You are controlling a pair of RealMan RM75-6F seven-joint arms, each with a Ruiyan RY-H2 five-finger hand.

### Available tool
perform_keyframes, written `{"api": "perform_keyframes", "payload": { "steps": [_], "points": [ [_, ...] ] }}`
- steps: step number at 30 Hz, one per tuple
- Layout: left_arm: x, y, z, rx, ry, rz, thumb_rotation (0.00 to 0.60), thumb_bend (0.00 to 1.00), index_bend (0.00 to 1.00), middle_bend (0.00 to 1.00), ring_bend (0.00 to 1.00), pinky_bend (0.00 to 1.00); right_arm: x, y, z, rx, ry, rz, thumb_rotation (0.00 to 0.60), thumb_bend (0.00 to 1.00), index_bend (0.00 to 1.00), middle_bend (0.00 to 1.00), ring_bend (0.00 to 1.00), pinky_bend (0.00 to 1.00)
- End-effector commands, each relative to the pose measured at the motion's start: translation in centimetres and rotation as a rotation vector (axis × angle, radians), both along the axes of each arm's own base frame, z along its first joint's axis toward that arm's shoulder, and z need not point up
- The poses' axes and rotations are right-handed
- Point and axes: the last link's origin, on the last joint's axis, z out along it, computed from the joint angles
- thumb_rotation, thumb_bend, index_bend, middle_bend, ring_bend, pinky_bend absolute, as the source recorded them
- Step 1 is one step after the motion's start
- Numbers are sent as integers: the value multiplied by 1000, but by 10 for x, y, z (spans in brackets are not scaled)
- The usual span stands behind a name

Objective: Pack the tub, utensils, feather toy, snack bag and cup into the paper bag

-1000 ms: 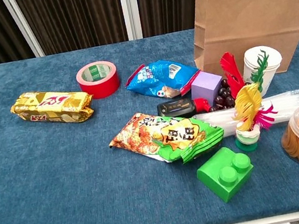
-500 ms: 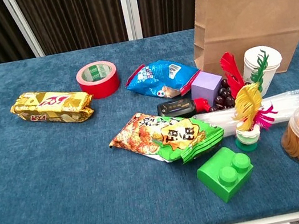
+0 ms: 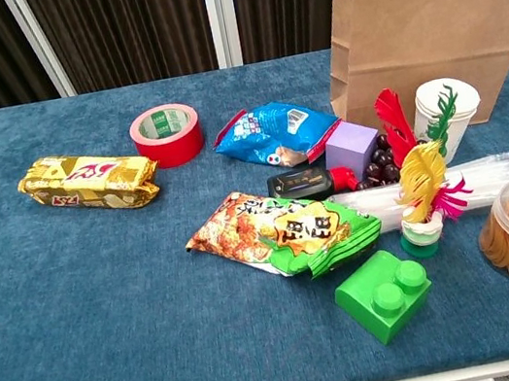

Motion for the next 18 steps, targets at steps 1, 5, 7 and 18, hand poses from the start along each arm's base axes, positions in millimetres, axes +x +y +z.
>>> {"api": "perform_keyframes", "payload": {
  "steps": [1,5,7,18],
  "points": [
    [-1,0,0,0,0,2,600,85,114,88,35,197,2,-1,-5,18,0,1,600,0,180,187,262,420],
    [-3,-1,0,1,-1,5,600,85,114,88,35,197,5,-2,-14,37,-4,10,600,0,180,219,264,421],
    [-3,-2,1,2,-1,6,600,85,114,88,35,197,7,-2,-18,39,-5,15,600,0,178,238,269,425],
    [-6,-4,-1,-3,-2,10,600,85,114,88,35,197,13,-6,-29,21,-5,32,600,0,261,353,398,527]
  ]
}}
